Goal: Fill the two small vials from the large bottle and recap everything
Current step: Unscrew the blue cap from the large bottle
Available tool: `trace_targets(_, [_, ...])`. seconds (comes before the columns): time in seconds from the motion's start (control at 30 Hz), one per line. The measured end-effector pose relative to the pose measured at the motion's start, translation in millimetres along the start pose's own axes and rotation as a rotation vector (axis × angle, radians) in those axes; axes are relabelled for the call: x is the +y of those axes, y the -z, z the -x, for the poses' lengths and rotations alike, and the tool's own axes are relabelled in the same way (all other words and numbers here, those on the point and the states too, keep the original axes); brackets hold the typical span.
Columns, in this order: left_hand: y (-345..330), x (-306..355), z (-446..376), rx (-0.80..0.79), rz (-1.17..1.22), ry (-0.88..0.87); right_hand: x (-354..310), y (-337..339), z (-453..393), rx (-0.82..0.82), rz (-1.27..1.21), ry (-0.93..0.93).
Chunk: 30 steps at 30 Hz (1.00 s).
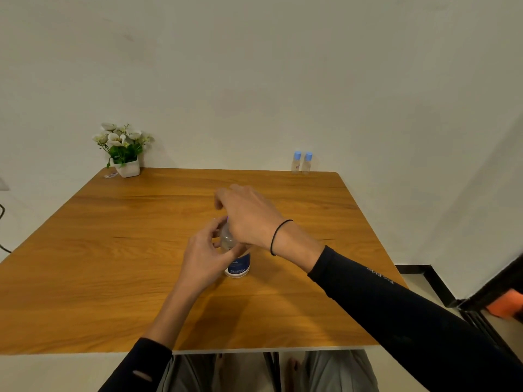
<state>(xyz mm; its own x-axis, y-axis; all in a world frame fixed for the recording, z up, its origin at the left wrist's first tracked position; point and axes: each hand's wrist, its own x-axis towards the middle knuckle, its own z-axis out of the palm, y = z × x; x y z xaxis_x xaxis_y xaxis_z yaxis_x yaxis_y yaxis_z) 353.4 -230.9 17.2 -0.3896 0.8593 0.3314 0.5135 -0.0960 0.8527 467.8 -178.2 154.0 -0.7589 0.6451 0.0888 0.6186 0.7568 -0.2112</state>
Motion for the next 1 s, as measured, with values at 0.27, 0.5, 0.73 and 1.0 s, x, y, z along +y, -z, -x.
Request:
trace_targets(0.27, [1,1,0,-0.005,-0.017,-0.009,1,-1,3,0.026,0.048,-0.036])
trace_targets(0.5, [1,3,0,-0.008,0.018,-0.011,7,4,4,0.051,-0.039,0.054])
trace_targets(0.73, [5,4,0,-0.028,0.044,-0.006,51,-15,-1,0.272,-0.294,-0.031])
trace_targets(1.0, [23,-10,-8,-0.033,0.219,0.06,121,-94,-11,0.325,-0.284,-0.291])
